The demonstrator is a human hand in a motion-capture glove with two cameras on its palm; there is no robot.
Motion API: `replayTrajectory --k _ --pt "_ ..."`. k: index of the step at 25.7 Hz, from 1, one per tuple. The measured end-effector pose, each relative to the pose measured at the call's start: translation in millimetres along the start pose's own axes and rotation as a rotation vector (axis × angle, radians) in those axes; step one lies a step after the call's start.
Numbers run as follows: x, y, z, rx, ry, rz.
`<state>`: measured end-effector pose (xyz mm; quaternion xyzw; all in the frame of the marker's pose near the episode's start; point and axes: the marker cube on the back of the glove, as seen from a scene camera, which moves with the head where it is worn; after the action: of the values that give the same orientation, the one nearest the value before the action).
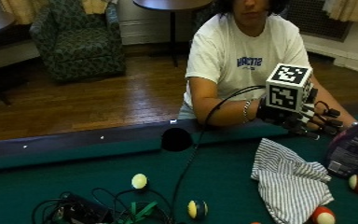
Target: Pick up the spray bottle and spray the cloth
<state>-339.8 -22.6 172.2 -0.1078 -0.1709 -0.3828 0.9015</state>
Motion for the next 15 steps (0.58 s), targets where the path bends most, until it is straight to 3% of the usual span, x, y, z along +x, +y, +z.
replayTrajectory --k 15 --pt "6.8 8.0 -17.2 0.076 0.01 0.021"
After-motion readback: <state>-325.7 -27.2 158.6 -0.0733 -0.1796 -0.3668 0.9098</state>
